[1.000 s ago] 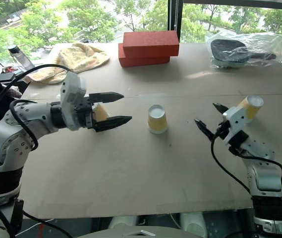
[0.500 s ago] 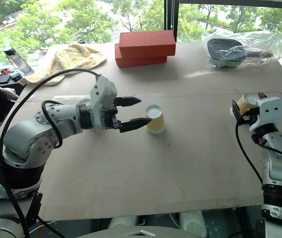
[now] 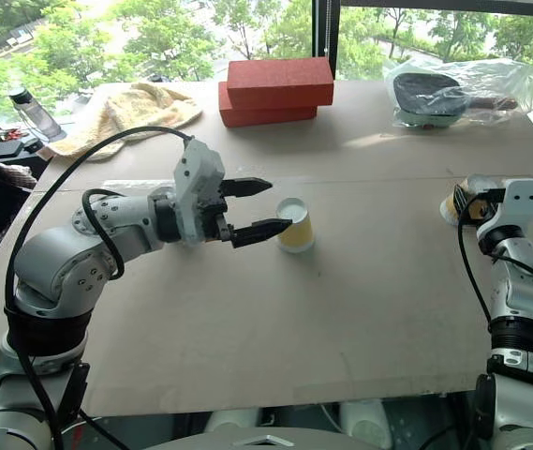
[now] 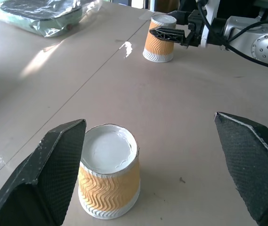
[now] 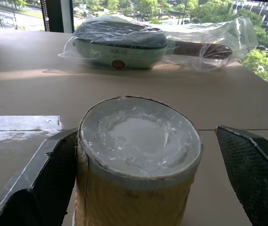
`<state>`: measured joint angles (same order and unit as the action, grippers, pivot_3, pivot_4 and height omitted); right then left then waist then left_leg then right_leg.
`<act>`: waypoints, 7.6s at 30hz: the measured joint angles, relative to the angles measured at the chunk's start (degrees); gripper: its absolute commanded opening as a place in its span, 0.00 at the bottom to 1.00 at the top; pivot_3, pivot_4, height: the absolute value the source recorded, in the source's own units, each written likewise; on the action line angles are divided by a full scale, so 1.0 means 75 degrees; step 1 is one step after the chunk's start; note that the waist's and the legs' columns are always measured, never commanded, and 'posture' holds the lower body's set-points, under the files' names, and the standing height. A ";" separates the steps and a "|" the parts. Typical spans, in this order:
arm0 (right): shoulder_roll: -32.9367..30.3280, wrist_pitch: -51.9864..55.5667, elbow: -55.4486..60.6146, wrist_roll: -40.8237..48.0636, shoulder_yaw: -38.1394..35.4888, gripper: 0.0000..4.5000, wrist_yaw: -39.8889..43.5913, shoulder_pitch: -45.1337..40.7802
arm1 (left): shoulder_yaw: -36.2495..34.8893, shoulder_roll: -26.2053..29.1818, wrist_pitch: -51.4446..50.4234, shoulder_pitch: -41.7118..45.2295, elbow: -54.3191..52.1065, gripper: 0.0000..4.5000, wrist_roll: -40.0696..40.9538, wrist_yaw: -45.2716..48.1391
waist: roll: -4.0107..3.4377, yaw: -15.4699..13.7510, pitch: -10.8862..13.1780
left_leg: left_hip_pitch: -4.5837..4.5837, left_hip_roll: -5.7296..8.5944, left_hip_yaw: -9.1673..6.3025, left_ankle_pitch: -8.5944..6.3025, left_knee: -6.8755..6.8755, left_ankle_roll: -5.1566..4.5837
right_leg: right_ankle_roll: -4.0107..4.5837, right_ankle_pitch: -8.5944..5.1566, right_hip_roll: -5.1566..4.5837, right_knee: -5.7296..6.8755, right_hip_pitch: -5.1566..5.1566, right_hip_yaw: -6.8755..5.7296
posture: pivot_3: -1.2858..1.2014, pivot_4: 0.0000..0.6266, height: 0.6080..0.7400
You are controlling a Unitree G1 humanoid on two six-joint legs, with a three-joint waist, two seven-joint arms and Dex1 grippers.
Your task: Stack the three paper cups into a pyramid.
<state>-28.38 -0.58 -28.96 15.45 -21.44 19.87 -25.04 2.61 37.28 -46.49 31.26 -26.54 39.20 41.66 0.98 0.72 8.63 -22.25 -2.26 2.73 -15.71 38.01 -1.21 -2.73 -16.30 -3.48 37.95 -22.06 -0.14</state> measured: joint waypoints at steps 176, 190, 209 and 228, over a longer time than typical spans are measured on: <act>-0.0716 0.1568 0.6719 0.3348 0.0602 1.00 0.4481 0.3838 | 0.1172 -0.2834 0.3746 0.1761 0.4429 0.55 -0.2810 0.1815 | -0.0011 -0.0201 0.0004 | -0.0044 0.0011 -0.0126 -0.0019 0.0051 -0.0034 | -0.0002 0.0000 0.0027 -0.0012 0.0037 -0.0103 | 0.52 0.24 1.00; -0.0762 0.1664 0.6699 0.3363 0.0628 1.00 0.4582 0.3804 | 0.1185 -0.2796 0.3796 0.1673 0.4362 0.98 -0.3092 0.1582 | -0.0012 -0.0201 0.0003 | -0.0043 0.0011 -0.0126 -0.0019 0.0052 -0.0035 | -0.0002 0.0000 0.0027 -0.0010 0.0037 -0.0103 | 0.52 0.24 1.00; -0.0809 0.1601 0.6313 0.3134 0.0709 1.00 0.4832 0.3721 | 0.0583 -0.2387 0.3773 0.0410 0.2710 0.98 -0.1887 0.2179 | -0.0014 -0.0196 0.0002 | -0.0038 0.0006 -0.0126 -0.0018 0.0052 -0.0033 | -0.0001 0.0000 0.0027 -0.0005 0.0038 -0.0093 | 0.52 0.24 1.00; -0.0761 0.1547 0.5814 0.3030 0.1045 1.00 0.5100 0.3297 | -0.0072 -0.2215 0.4272 -0.0207 0.2497 0.98 -0.1914 0.1466 | -0.0014 -0.0192 0.0002 | -0.0037 0.0004 -0.0123 -0.0018 0.0053 -0.0032 | -0.0001 0.0000 0.0026 -0.0006 0.0038 -0.0093 | 0.52 0.24 1.00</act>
<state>-34.09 11.03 14.64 38.17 -13.60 58.11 -0.31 2.07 20.66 -14.45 29.71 -7.81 24.84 52.66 0.87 -0.72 8.64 -22.52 -2.23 1.81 -15.84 38.41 -1.45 -2.74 -16.30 -3.28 37.90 -21.77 -0.83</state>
